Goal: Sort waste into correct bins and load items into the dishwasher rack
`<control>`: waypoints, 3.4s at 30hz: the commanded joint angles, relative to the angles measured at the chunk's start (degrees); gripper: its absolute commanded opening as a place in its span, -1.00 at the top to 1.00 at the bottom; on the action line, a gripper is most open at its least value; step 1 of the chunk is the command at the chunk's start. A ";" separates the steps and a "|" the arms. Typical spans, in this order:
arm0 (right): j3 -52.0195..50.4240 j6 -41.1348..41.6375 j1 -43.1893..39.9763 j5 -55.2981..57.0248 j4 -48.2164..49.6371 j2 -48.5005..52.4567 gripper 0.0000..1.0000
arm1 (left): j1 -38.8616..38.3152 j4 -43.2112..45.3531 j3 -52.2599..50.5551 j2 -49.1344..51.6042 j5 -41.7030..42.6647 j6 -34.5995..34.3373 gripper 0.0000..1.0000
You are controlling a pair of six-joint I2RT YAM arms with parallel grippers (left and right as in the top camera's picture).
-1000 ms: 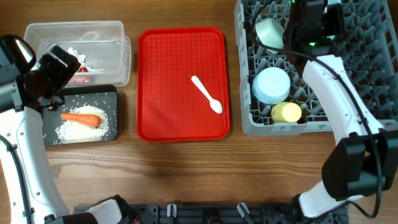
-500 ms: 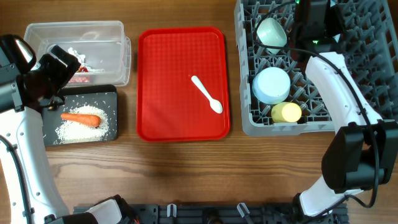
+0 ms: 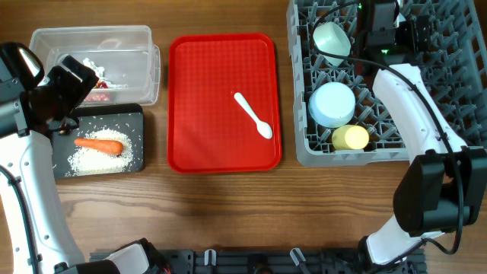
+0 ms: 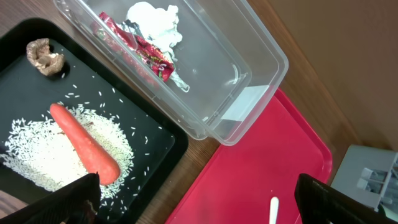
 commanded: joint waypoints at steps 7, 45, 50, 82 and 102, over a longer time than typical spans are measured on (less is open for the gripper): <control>0.70 5.92 8.44 -18.16 -4.70 -11.56 -0.99 | 0.37 0.15 0.07 0.33 -0.11 -0.31 -1.00; 0.46 9.60 24.02 -58.31 -27.06 12.24 -0.33 | 0.37 0.15 0.07 0.33 -0.11 -0.28 -1.00; 0.46 10.78 26.82 -51.69 -26.05 14.86 -0.32 | 0.37 0.15 0.07 0.33 -0.11 -0.31 -1.00; 0.74 12.74 26.95 -49.05 -25.79 20.87 0.91 | 0.37 0.15 0.07 0.33 -0.11 -0.28 -1.00; 5.46 9.09 26.95 -49.00 -23.76 13.51 -0.09 | 0.37 0.15 0.07 0.33 -0.11 -0.28 -0.99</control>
